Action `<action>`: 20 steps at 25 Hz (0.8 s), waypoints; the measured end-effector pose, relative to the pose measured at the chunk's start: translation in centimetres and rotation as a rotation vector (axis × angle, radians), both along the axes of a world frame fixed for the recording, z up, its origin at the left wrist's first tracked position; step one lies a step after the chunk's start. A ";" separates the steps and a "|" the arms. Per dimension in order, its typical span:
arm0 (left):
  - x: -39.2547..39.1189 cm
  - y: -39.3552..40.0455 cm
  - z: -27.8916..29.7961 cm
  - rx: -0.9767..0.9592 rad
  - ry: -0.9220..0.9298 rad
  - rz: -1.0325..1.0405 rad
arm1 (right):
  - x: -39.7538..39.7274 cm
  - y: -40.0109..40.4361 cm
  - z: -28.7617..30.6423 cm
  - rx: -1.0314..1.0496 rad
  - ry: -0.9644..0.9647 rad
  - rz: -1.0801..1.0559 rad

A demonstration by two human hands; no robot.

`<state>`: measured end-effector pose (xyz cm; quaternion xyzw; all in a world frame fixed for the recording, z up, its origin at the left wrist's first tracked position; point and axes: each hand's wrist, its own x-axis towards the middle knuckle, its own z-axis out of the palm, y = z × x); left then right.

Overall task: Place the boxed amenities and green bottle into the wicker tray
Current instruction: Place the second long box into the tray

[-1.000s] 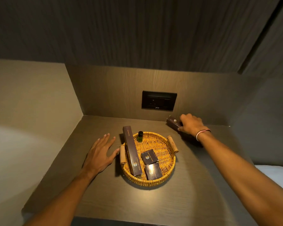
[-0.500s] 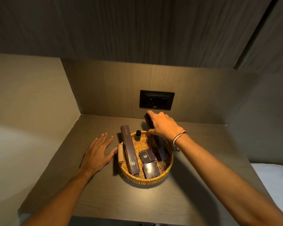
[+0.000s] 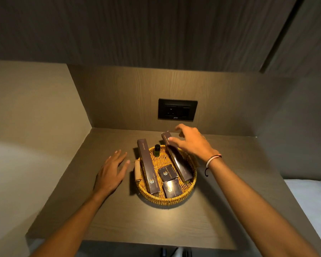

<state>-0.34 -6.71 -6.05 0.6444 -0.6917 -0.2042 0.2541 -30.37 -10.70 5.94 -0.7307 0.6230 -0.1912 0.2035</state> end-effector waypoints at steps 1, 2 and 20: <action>-0.4 0.5 0.3 0.019 0.199 0.088 | -0.8 0.0 -0.4 0.014 -0.165 -0.021; -1.0 0.9 0.6 0.034 0.391 0.168 | -1.4 0.1 -1.1 0.036 -0.297 -0.036; -8.4 0.2 3.0 0.328 0.929 0.083 | -2.4 3.1 -7.5 0.288 -0.902 -0.297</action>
